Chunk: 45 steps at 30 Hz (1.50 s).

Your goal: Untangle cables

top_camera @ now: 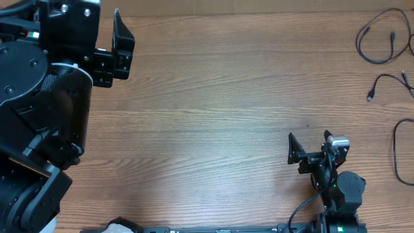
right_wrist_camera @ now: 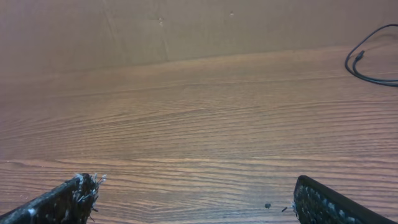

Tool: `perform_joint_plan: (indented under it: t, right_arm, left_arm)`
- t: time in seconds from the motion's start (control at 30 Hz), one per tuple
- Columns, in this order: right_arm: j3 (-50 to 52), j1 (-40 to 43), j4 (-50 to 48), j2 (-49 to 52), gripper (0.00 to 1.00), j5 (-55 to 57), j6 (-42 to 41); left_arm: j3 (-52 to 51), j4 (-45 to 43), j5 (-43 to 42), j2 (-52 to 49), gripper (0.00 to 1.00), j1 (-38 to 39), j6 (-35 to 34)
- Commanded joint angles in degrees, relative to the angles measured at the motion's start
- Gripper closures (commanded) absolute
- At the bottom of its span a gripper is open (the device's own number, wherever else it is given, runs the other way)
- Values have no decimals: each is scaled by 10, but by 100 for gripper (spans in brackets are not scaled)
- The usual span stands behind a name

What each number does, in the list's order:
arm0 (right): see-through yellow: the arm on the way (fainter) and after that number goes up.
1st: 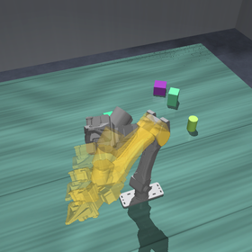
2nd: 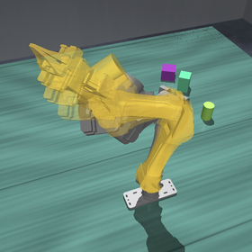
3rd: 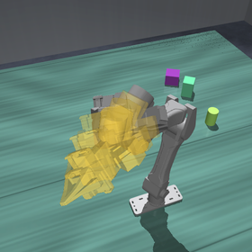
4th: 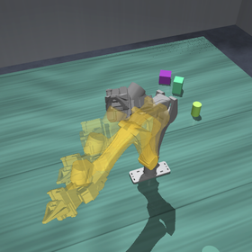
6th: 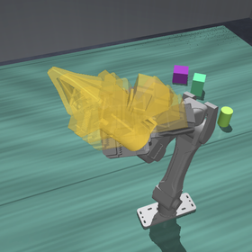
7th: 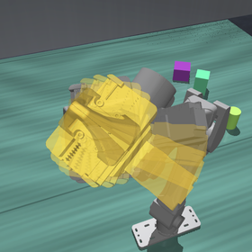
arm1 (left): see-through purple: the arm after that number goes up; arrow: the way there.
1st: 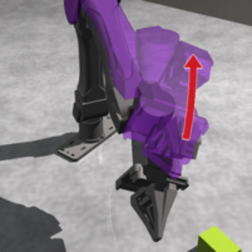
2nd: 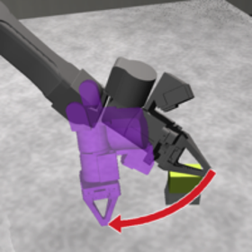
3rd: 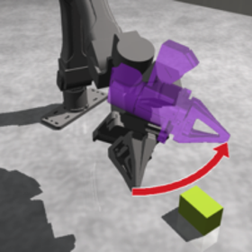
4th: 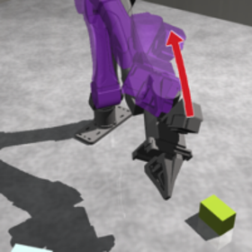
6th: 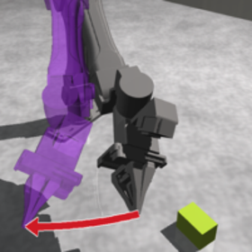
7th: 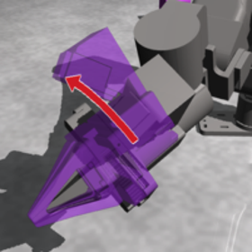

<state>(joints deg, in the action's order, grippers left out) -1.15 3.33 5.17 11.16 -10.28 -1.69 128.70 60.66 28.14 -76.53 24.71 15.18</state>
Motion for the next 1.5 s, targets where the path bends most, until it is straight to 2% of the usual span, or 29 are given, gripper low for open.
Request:
perform_joint_plan:
  t: [0.0,0.3,0.9,1.03,1.27,1.33,1.4,1.47]
  right_arm:
    - [2,-2,-4,1,0,-3,2]
    - [2,-4,-4,-111,0,-3,2]
    - [2,-4,-4,-110,0,-3,2]
    - [2,-4,-4,-110,0,-3,2]
    - [2,-4,-4,-110,0,-3,2]
    - [2,-4,-4,-110,0,-3,2]
    - [2,-4,-4,-110,0,-3,2]
    - [2,-4,-4,-110,0,-3,2]
  left_arm:
    - [-1,0,3,1,0,1,7]
    - [-1,9,3,0,0,1,4]
    - [-1,16,4,0,1,1,-11]
    - [-1,54,3,0,0,1,-11]
    - [-1,188,3,0,0,1,-10]
    - [-1,170,3,0,0,1,-11]
    - [-1,99,-7,-3,0,1,-10]
    - [-1,-13,-11,-6,0,1,-4]
